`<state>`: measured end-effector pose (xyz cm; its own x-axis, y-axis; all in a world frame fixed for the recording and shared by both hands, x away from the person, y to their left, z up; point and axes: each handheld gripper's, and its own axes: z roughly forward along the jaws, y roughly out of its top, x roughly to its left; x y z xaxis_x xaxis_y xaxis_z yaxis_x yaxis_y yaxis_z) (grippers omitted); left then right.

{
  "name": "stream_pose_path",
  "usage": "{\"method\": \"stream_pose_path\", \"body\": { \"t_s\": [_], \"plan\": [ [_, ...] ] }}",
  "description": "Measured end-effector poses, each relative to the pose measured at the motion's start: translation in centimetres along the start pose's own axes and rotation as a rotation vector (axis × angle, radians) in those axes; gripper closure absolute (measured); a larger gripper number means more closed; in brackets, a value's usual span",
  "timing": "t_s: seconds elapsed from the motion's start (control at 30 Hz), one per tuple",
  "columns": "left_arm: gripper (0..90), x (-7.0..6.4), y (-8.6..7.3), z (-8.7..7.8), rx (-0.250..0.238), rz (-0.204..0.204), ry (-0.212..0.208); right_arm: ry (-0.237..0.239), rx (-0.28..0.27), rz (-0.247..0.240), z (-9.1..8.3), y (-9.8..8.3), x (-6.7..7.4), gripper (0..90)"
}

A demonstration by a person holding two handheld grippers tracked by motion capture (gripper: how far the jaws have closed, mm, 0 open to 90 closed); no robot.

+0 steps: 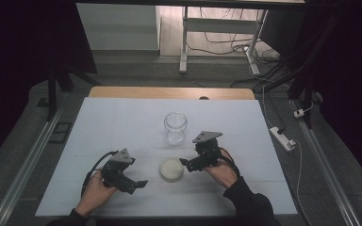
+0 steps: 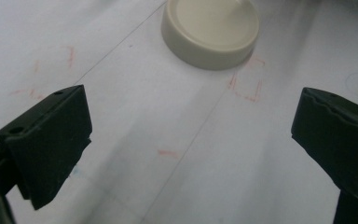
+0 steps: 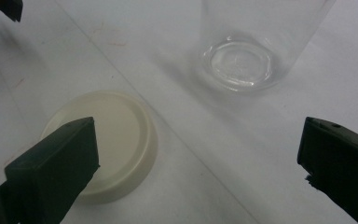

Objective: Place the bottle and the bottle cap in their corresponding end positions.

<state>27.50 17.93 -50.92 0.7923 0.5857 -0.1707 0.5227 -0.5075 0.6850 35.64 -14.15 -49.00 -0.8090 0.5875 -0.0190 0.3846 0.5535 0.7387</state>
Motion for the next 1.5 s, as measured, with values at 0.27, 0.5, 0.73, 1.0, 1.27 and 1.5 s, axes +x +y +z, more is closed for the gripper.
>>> {"method": "stream_pose_path", "body": {
  "t_s": [0.27, 0.5, 0.73, 1.0, 1.27, 1.5],
  "plan": [
    [0.0, 0.0, -1.8, -1.6, -0.016, -0.037, 0.029, -0.008, 0.008, -0.001, -1.1, -1.2, 0.6, 0.0],
    [0.0, 0.0, -3.3, -3.0, -0.032, -0.074, 0.052, -0.024, 0.018, 0.002, -2.1, -2.5, 0.8, 0.0],
    [0.0, 0.1, -4.8, -4.1, -0.047, -0.115, 0.069, -0.039, 0.024, 0.015, -3.3, -3.9, 0.8, 0.0],
    [0.0, 0.1, -6.3, -5.2, -0.057, -0.152, 0.092, -0.062, 0.032, 0.031, -4.5, -5.4, 0.8, 0.0],
    [0.0, -0.1, -7.5, -6.0, -0.054, -0.177, 0.122, -0.082, 0.039, 0.060, -6.0, -7.0, 0.9, 0.0],
    [0.0, -0.1, -8.6, -6.7, -0.065, -0.200, 0.136, -0.102, 0.036, 0.096, -7.9, -8.6, 0.8, 0.0]
  ]
}}
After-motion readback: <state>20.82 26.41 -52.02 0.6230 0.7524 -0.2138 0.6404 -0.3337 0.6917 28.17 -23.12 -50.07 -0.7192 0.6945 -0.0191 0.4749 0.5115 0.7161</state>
